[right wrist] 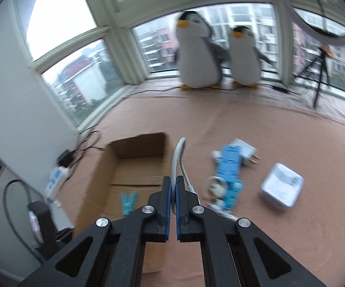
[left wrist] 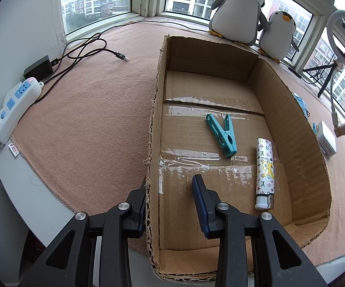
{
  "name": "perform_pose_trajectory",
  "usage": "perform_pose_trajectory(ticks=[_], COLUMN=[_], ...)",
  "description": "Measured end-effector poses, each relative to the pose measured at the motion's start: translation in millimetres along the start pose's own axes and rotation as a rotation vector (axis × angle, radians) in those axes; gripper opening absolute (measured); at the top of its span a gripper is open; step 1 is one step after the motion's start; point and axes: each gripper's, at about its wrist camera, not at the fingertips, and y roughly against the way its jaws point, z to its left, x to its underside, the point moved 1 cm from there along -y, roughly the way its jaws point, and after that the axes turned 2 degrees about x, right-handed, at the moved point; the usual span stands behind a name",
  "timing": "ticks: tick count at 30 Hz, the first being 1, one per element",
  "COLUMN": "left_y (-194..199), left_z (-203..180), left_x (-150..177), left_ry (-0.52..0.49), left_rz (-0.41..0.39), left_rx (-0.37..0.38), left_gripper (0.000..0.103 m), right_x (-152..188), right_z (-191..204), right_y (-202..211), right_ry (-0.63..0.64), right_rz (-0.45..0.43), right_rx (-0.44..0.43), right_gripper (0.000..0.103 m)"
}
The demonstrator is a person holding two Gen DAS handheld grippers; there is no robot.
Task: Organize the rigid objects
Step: 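Carry the white cable into the box and open the right tool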
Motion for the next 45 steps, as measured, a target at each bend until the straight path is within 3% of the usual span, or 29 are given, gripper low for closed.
perform_pose_trajectory(ticks=[7,12,24,28,29,45], left_y=[0,0,0,0,-1,-1], left_z=[0,0,0,-1,-1,-1], left_x=[0,0,0,0,0,0], left_ry=[-0.001,0.000,-0.001,0.001,0.001,0.001], left_rz=[0.000,0.000,0.000,-0.001,-0.002,-0.002], left_rx=[0.000,0.000,0.001,0.002,0.002,0.003], left_gripper=[0.036,0.036,0.036,0.036,0.036,0.036], right_x=[8,20,29,28,28,31], right_z=[50,71,79,78,77,63], right_y=[-21,-40,-76,-74,-74,-67], right_ry=[0.097,0.138,0.128,0.128,0.123,0.097], right_rz=[0.059,0.106,0.193,0.178,0.175,0.177], right_rx=[-0.096,-0.115,-0.132,-0.115,-0.115,-0.098], right_gripper=[0.003,0.003,0.004,0.032,0.034,0.040])
